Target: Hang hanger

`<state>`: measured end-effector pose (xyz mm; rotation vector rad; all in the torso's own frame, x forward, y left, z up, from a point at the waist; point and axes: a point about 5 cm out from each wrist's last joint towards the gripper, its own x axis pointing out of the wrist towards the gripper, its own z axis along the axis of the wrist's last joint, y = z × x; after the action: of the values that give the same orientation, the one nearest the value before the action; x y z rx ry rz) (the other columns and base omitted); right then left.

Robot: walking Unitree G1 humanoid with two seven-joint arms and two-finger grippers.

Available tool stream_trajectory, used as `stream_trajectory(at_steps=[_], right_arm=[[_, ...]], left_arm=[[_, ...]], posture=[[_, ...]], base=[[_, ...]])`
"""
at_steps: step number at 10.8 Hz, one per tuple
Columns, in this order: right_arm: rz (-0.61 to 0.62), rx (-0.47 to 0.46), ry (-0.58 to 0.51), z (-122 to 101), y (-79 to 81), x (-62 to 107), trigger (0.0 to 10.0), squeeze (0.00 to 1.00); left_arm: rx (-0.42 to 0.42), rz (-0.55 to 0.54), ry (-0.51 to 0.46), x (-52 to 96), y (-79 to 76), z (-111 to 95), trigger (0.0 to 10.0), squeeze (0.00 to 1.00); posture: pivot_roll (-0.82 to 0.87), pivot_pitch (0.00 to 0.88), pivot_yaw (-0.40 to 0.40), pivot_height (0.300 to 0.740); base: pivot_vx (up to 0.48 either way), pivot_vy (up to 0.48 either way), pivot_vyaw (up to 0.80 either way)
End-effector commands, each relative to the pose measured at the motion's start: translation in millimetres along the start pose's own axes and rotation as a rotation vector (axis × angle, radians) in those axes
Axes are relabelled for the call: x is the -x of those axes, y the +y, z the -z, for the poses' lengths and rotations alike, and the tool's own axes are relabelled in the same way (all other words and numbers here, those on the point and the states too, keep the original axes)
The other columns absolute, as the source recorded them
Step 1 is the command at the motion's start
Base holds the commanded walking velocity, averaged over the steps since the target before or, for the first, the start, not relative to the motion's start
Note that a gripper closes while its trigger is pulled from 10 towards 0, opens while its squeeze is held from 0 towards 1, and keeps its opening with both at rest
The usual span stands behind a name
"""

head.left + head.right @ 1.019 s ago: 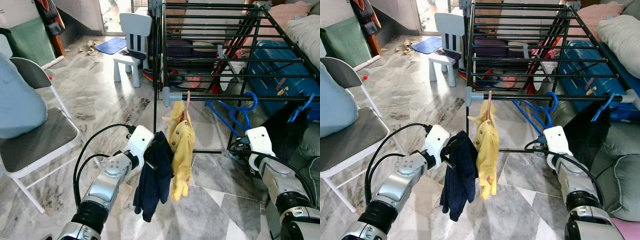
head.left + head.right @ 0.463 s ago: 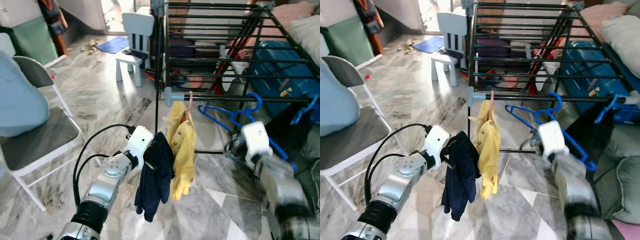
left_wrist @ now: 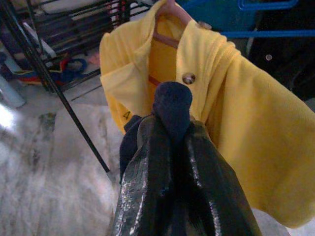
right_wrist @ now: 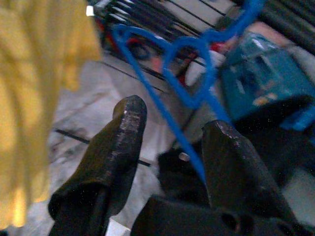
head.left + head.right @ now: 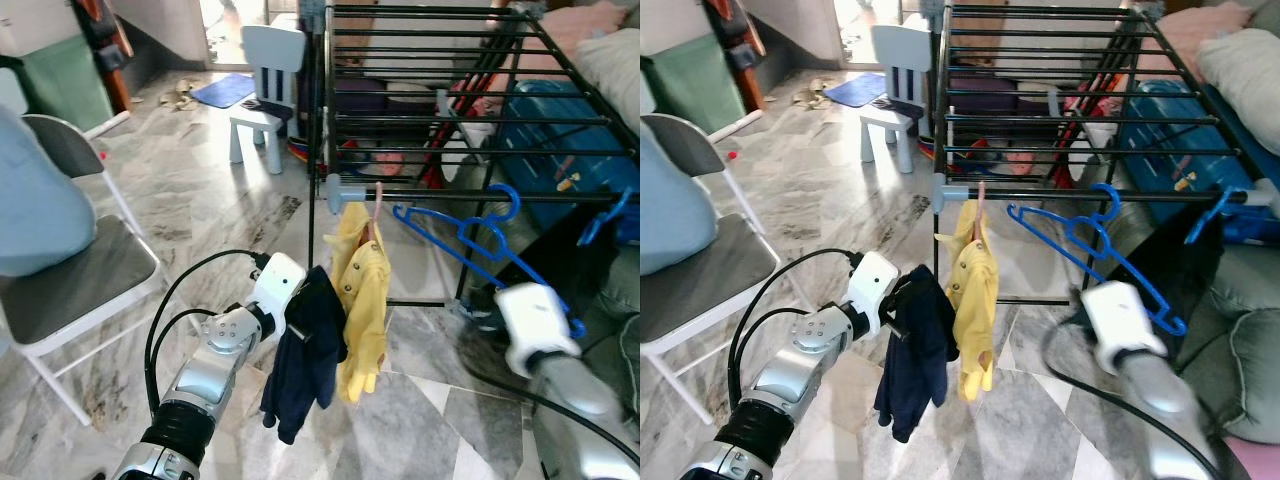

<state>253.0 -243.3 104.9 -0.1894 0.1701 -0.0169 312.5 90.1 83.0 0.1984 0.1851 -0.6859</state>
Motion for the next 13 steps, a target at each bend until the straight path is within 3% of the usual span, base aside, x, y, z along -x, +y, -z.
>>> stream_trajectory(at_steps=[1,6,8,9,13], right_arm=[[0.048,-0.001,-0.014,-7,-12.2,3.8,10.0,1.0],[0.146,0.006,0.023,-6,-29.3,13.2,10.0,1.0],[0.103,0.002,0.066,0,-33.8,12.6,10.0,1.0],[0.046,0.022,0.089,2,-34.5,10.7,10.0,1.0],[-0.002,0.088,0.136,2,-63.5,-9.1,10.0,1.0]], left_arm=[[-0.003,-0.005,-0.061,-3.5,3.7,-15,10.0,0.0],[0.023,0.003,-0.094,-1.5,7.2,-19,10.0,0.0],[0.021,0.007,-0.094,-3.2,7.4,-20,10.0,0.0],[0.019,0.009,-0.094,-3.5,7.5,-21,10.0,0.0],[0.001,0.016,-0.077,3.2,11.7,-18,10.0,0.0]], posture=[[0.01,0.0,0.007,0.74],[0.01,0.0,0.007,0.74],[0.01,0.0,0.012,0.74],[0.01,0.0,0.012,0.74],[0.04,0.0,0.021,0.74]], base=[[0.0,0.0,0.0],[0.0,0.0,0.0],[0.0,0.0,0.0],[0.0,0.0,0.0],[0.0,0.0,0.0]])
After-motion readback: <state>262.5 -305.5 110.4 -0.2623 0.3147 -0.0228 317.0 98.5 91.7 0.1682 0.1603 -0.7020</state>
